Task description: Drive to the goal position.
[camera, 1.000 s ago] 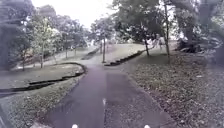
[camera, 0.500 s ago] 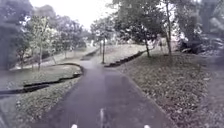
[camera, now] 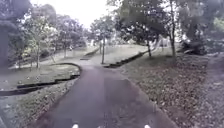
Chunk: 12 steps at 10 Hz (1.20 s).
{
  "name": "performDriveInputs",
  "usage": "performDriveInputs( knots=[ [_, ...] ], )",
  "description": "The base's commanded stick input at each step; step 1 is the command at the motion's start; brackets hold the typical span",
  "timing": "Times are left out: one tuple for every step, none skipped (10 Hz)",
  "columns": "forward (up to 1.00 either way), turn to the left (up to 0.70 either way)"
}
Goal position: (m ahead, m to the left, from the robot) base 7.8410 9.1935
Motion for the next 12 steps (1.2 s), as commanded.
performDriveInputs(
  knots=[
    [0.7,0.0],
    [0.7,0.0],
    [0.7,0.0],
    [0.7,0.0],
    [0.7,0.0],
    [0.7,0.0],
    [0.7,0.0],
    [0.7,0.0],
    [0.7,0.0],
    [0.7,0.04],
    [0.7,0.12],
    [0.7,0.2]
  ],
)
